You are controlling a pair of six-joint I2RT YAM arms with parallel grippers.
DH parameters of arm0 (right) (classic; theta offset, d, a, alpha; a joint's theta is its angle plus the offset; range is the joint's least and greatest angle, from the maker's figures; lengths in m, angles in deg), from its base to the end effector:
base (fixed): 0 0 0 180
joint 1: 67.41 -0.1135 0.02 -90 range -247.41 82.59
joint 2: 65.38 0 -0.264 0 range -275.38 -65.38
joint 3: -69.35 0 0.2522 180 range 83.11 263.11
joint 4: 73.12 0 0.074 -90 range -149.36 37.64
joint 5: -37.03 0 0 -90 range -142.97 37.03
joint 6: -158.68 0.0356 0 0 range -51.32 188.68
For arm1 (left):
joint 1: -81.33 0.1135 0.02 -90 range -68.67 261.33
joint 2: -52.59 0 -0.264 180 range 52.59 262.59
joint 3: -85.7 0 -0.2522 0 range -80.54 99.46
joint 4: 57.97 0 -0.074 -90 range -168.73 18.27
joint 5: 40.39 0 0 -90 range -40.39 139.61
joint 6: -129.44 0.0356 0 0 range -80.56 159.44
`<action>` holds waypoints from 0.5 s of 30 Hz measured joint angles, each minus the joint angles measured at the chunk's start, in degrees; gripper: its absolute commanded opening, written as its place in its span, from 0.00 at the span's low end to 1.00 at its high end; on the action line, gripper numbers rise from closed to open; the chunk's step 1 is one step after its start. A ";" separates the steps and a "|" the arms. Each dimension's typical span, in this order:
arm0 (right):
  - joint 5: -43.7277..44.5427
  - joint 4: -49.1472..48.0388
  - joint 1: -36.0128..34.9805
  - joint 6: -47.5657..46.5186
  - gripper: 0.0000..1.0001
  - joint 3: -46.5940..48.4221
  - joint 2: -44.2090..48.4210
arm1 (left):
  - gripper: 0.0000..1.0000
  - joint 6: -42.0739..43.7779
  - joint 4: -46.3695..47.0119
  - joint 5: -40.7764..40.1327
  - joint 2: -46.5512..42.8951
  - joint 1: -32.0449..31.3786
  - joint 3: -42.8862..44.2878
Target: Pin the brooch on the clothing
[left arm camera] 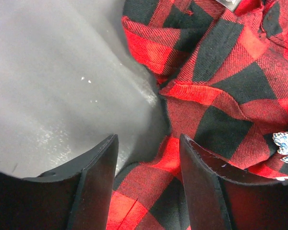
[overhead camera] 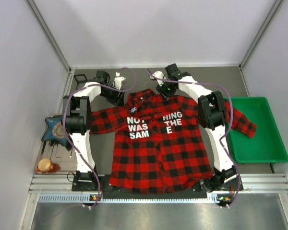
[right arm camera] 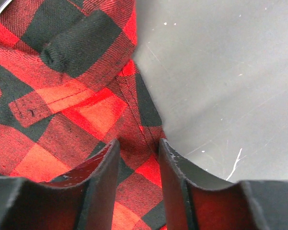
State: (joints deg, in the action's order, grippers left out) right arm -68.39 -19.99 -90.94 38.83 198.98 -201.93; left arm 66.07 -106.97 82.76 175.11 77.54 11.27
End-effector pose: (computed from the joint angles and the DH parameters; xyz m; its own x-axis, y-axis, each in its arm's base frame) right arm 0.4694 0.2147 0.1708 -0.4369 -0.7136 -0.5477 -0.8348 0.5484 -0.0487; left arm 0.4432 -0.0489 0.1678 -0.6901 0.4218 -0.5881 0.6567 0.7066 -0.2637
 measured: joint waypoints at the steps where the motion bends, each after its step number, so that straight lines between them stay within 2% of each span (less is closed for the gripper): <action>1: 0.02 0.09 0.00 -0.11 0.29 0.00 0.00 | 0.57 0.09 -0.33 0.13 0.02 0.00 0.00; 2: 0.09 0.15 -0.02 -0.20 0.25 0.00 0.00 | 0.55 0.22 -0.72 0.24 0.02 0.00 0.00; 5: 0.28 0.57 -0.11 -0.61 0.02 0.00 0.00 | 0.46 0.28 -1.44 0.17 0.15 0.00 0.02; 6: 0.39 0.70 -0.17 -0.72 0.00 0.00 0.00 | 0.38 0.22 -1.51 0.24 0.31 0.00 0.11; 8: 1.07 0.79 -0.37 -0.85 0.00 0.02 0.00 | 0.29 0.13 -2.21 0.07 0.92 0.00 0.98; 9: 1.42 0.79 -0.46 -0.85 0.00 0.04 0.00 | 0.18 0.00 -2.27 0.00 1.29 0.00 1.33; 12: 2.80 0.83 -0.63 -0.52 0.00 0.17 0.00 | 0.01 -0.72 -2.25 -0.42 1.79 0.00 1.75; 15: 6.25 1.25 -0.66 0.39 0.00 1.03 -0.15 | 0.00 -1.70 -2.19 -0.74 2.49 0.00 2.69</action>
State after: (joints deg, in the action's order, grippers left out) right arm -62.14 -18.74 -91.60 39.22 200.01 -202.08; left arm 64.37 -109.16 82.01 177.60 77.54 13.96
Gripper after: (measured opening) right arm 0.009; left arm 0.018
